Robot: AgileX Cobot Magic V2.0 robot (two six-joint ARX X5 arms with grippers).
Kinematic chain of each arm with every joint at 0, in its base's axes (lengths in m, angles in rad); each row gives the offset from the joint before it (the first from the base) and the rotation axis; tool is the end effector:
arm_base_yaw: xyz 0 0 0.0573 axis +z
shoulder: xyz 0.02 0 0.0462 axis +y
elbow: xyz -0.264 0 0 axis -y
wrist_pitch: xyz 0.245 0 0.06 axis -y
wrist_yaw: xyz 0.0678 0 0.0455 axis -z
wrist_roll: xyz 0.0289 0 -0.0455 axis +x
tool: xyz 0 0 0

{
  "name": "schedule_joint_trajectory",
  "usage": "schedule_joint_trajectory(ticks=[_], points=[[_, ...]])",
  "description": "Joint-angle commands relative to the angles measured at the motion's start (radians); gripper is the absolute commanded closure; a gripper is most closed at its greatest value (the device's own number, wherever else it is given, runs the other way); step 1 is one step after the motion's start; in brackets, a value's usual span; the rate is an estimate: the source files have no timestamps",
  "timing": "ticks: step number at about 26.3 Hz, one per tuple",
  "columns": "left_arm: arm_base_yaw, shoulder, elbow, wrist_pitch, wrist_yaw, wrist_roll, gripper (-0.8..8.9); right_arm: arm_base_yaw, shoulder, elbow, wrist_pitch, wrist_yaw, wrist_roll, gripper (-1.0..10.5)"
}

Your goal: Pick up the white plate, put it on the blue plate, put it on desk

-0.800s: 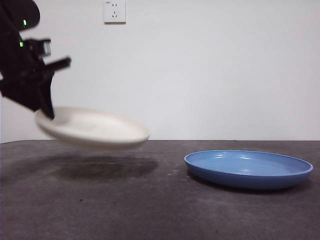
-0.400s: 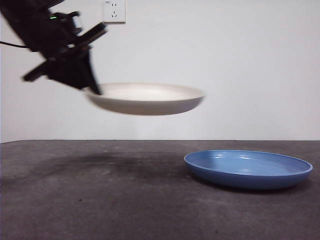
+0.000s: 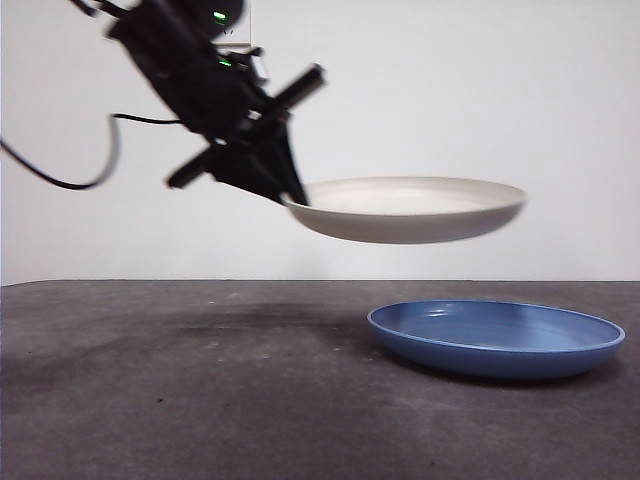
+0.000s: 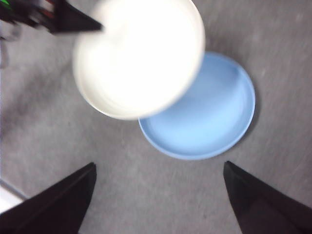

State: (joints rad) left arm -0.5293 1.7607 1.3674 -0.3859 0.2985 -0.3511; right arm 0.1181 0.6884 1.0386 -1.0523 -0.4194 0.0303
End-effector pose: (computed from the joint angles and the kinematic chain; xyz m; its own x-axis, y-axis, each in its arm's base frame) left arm 0.3298 -0.2028 0.2572 0.4385 -0.5972 -0.6716 0.4141 0.7975 -0.4387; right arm 0.0955 0.0232 0.3508 0.6445 0.4865 -0.5899 -0.3967 0.8722 0.2860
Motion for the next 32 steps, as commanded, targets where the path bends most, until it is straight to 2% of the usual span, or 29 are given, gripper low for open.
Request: schedule_joint_trajectory(ticks=[1,11,26,30,32], points=[[-0.038,0.076,0.091,-0.006,-0.005,-0.010,8.04,0.005,-0.007,0.055,-0.013,0.006,0.016,5.3],[-0.109,0.281,0.261,-0.069,-0.048,-0.001,8.04,0.005,-0.013,0.154,-0.064,0.066,0.015,5.3],[-0.145,0.391,0.280,-0.053,-0.066,0.011,8.00,0.005,-0.013,0.154,-0.081,0.084,0.015,5.3],[-0.150,0.391,0.301,-0.075,-0.066,0.019,6.16,0.005,-0.013,0.154,-0.087,0.084,0.014,5.3],[-0.152,0.391,0.332,-0.106,-0.066,0.032,4.82,0.005,-0.013,0.154,-0.087,0.084,0.014,5.3]])
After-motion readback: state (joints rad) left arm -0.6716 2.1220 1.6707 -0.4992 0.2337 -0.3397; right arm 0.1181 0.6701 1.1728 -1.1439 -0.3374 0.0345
